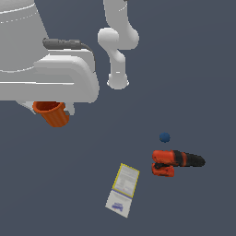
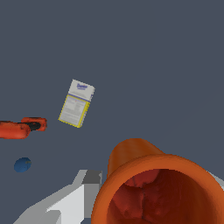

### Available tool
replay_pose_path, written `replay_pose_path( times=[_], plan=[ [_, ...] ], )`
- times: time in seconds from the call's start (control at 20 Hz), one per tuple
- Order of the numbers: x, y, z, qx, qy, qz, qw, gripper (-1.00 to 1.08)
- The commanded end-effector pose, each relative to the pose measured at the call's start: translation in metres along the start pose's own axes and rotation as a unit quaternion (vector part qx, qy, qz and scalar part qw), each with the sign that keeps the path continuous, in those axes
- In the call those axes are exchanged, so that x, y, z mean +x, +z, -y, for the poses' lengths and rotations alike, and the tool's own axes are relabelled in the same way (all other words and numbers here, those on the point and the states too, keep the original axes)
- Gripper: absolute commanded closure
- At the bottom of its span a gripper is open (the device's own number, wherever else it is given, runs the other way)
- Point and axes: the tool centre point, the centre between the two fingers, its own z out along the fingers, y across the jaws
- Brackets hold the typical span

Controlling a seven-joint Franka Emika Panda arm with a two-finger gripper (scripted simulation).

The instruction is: Pick up a designated object from a clutter of objects.

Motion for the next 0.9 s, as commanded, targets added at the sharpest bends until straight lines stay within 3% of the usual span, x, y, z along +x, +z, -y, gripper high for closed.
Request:
replay_pose_path(
  times=[0.0,0.85],
  plan=[
    [0.003,-0.011,-0.003,0.000,0.000,0.000,1.0000,1.08],
    [0.010,-0.034,-0.011,0.000,0.000,0.000,1.0000,1.08]
  ],
)
